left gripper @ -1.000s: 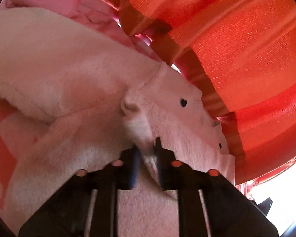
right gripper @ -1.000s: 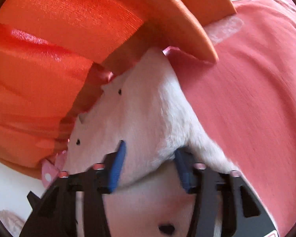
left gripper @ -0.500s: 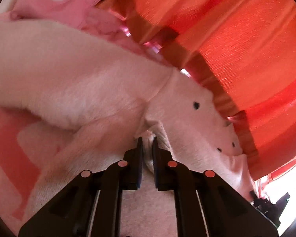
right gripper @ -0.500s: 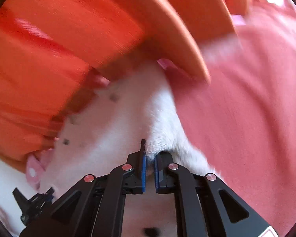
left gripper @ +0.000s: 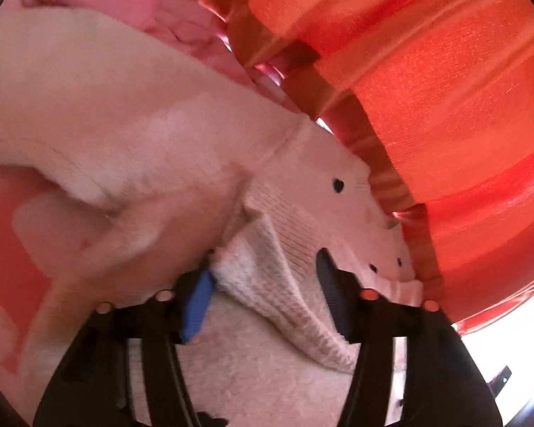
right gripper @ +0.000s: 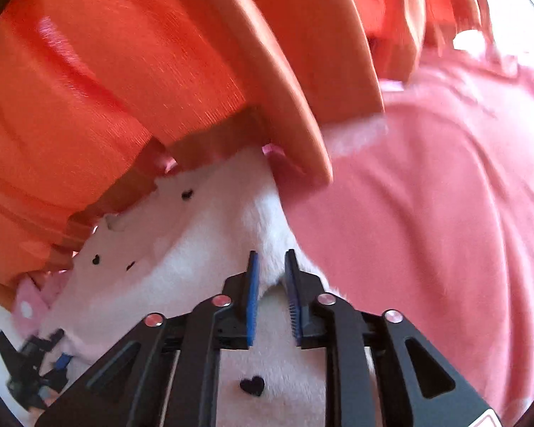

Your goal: Fold small clothes

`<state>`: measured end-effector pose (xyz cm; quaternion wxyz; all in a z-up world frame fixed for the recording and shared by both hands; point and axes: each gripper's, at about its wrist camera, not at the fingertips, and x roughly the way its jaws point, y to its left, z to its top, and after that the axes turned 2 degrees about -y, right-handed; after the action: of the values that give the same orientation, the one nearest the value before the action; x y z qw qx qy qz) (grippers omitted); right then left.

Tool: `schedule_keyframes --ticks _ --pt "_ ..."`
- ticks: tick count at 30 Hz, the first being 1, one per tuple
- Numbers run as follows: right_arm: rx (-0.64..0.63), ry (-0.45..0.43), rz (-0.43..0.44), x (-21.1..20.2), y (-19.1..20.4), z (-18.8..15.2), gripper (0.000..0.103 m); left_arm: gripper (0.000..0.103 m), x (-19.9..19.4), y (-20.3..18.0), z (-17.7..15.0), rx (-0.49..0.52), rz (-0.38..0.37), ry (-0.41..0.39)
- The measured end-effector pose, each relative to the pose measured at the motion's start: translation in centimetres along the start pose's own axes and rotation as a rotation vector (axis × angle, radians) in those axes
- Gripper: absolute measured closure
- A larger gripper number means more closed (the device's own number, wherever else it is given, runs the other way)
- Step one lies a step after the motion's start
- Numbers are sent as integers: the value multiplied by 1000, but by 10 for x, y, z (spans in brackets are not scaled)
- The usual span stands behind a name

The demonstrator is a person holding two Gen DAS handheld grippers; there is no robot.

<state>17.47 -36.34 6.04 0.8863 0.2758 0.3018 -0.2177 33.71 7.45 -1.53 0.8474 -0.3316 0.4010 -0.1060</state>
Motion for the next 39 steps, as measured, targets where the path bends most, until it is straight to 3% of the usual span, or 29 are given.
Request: schedule_keyframes --ticks 2,4,5,9,10,11,12,13,15,16,17,18,20,21,23,25,27,30,32,33,35,36,38,39 --pt "-14 15 36 13 3 4 73 50 2 -5 -1 42 16 -4" --pt "-51 34 61 36 14 7 73 78 3 -6 0 58 8 -5" --pt "-75 49 66 47 19 8 73 96 3 -4 2 49 -17 4" --pt "-146 19 10 75 31 25 72 96 -7 -5 8 53 -51 -40" --pt "-134 6 -3 80 30 33 63 96 -8 -6 9 61 -55 -44" --pt "-116 0 -15 84 28 38 44 96 -8 -8 9 69 -56 -45" --pt "-95 6 -38 94 25 42 37 96 -7 -9 9 78 -52 -46" --pt "-97 41 -56 107 25 43 37 96 -6 -11 8 93 -44 -44" --pt "-140 127 -92 133 26 39 69 96 -4 -15 7 120 -29 -48" --pt "-165 94 -98 130 28 39 86 96 -6 -19 7 138 -25 -58" --pt "-164 70 -54 123 29 43 91 96 -10 -23 8 155 -28 -78" --pt "-120 24 22 108 23 50 92 96 -13 -26 9 166 -33 -93" --pt "-68 -37 61 95 10 56 92 96 -23 -34 12 195 -46 -135" --pt "-49 -30 26 101 0 55 92 96 -21 -35 12 210 -23 -134" --pt "-68 101 -43 133 -11 46 92 96 -6 -30 6 229 28 -87" --pt "-74 85 -37 119 -8 54 91 96 19 -13 -5 196 83 -5" --pt "-94 38 -4 91 0 58 90 96 12 -12 1 160 51 -19" --pt "-157 -5 45 53 9 47 90 96 10 -14 0 177 71 -19" --pt "-213 107 17 62 10 29 90 96 11 -10 -3 155 68 -13" --pt "-244 192 -46 76 5 13 90 95 10 -11 -2 147 70 -8" --pt "-277 133 -83 70 2 -2 95 93 7 -12 -3 140 71 -7" --pt "-316 154 -127 62 9 -3 94 93 1 -13 -2 129 77 -8" --pt "-297 123 -90 31 20 -2 90 91 -11 -11 1 103 64 -36" --pt "-270 83 -29 5 27 -5 89 82 -26 -8 6 74 63 -72"
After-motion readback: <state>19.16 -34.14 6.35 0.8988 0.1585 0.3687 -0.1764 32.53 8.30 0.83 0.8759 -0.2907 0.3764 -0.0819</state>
